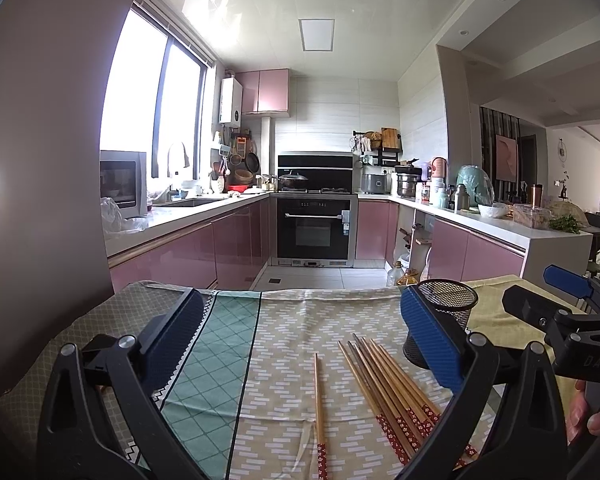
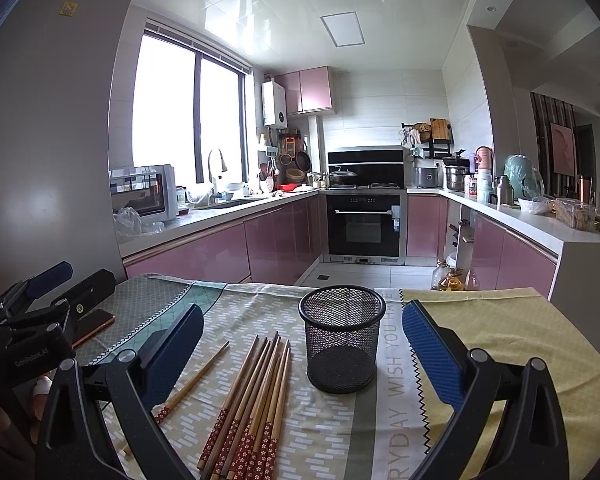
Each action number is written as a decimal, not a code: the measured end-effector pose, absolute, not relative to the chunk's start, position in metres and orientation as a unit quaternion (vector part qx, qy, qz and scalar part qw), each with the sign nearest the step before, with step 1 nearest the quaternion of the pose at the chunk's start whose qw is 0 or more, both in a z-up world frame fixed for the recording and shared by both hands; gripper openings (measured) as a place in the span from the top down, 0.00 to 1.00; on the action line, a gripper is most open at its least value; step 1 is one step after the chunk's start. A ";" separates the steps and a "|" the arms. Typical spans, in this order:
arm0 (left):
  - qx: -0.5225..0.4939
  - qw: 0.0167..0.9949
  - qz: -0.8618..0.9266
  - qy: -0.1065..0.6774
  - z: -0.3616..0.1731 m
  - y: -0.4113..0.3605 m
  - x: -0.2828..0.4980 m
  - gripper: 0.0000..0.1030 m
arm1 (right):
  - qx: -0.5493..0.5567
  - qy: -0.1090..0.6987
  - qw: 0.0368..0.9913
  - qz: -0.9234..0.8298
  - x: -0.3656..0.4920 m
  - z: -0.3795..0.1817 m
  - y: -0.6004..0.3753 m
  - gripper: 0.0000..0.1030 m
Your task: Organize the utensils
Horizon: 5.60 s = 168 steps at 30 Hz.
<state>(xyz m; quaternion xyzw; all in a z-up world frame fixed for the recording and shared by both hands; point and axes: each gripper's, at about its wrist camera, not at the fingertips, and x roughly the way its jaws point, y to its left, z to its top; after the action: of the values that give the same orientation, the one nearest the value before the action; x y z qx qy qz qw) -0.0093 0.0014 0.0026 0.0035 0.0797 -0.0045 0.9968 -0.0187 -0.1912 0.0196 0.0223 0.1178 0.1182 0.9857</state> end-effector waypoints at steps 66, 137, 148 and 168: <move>0.000 0.996 -0.005 0.084 0.001 -0.001 -0.008 0.06 | 0.033 0.123 0.984 0.123 -0.022 0.017 -0.195 0.06; 0.021 0.916 -0.091 0.390 -0.091 0.007 0.121 0.46 | -0.022 0.424 0.881 0.208 0.086 -0.062 -0.154 0.72; 0.019 0.899 -0.110 0.423 -0.103 -0.001 0.140 0.61 | -0.040 0.440 0.875 0.198 0.095 -0.070 -0.152 0.76; -0.024 0.899 -0.116 0.422 -0.092 0.002 0.144 0.93 | 0.016 0.408 0.878 0.248 0.088 -0.055 -0.159 0.95</move>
<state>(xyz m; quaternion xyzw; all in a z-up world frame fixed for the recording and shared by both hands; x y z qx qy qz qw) 0.1440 0.0022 -0.0916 -0.0241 0.4221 -0.1164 0.8987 0.0879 -0.1586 -0.0549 0.0159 0.4081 0.2481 0.8785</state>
